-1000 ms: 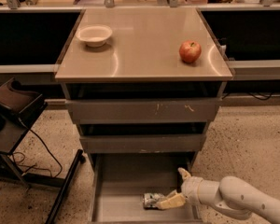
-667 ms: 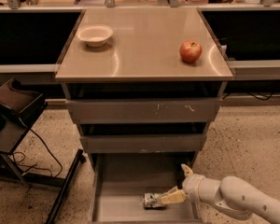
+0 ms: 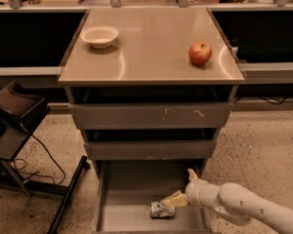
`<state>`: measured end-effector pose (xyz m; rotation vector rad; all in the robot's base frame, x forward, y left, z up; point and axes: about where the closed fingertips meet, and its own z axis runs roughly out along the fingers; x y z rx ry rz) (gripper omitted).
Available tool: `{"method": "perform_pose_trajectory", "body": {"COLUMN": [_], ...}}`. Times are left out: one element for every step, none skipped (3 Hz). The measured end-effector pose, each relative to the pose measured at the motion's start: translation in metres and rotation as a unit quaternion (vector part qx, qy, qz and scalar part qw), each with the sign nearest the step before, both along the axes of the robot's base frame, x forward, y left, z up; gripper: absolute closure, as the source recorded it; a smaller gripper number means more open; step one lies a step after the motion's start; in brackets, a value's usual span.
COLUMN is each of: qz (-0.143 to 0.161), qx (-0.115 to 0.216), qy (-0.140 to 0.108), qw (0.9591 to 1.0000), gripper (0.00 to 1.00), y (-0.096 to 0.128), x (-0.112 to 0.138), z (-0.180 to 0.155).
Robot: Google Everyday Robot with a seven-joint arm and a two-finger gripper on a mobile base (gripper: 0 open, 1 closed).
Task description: Pick 7up can from bottom drawer and place on counter
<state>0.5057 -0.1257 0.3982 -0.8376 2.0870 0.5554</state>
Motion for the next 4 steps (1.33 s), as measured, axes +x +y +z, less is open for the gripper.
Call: {"method": "perform_pose_trajectory", "body": {"qz": [-0.025,-0.026,-0.009,0.023], "qx": [-0.041,-0.081,-0.111,-0.137], "qy": [-0.021,-0.016,0.018,0.087], "qw": [0.9986,0.9962,0.9937,0.9865], "gripper": [0.00,0.00,0.00,0.00], "y": [-0.008,-0.014,-0.015,-0.023], "x": [0.043,0.071,0.078,0.060], "z": [-0.024,-0.048,-0.085,-0.143]}}
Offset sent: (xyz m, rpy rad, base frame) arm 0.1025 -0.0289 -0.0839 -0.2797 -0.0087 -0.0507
